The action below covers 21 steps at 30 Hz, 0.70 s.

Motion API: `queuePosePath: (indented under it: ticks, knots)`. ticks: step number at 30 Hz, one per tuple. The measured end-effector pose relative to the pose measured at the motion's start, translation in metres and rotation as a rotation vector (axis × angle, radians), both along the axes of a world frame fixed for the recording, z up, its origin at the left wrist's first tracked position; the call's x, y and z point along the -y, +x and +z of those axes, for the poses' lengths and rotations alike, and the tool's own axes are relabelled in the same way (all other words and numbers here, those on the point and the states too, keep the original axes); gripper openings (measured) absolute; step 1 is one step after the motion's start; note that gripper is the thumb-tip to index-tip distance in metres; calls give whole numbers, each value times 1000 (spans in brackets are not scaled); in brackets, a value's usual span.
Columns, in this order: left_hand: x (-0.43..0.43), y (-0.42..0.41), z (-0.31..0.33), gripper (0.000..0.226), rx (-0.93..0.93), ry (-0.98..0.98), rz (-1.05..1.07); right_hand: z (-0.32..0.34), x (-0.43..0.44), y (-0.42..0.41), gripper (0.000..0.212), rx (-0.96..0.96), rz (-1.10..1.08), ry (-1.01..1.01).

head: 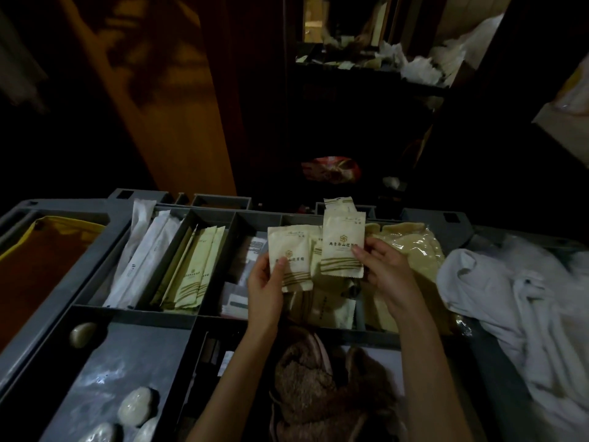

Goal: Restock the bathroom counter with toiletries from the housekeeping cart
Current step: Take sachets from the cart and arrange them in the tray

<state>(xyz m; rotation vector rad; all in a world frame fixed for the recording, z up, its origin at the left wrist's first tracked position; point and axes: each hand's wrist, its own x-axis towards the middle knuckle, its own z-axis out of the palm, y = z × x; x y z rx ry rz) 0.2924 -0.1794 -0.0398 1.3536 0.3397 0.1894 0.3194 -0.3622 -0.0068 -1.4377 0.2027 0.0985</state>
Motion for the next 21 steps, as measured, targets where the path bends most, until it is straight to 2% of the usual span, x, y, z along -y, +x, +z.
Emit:
queuePosePath:
  ticks: [6,11,14,18,21]
  knots:
    - [-9,-37,7,24,20,-109,-74,-8,8,-37,27,-25,54,-94]
    - [-10,-70,3,25,-11,-151,8,-24,3,-75,18,-41,33,-38]
    - [-15,-89,-2,24,18,-107,27,-31,-4,-89,23,-47,61,-24]
    - [-23,-100,-7,23,66,-47,-9,-35,-15,-100,45,-39,68,26]
    - [-24,-99,-5,22,73,-25,-65,-35,-24,-103,33,-19,66,36]
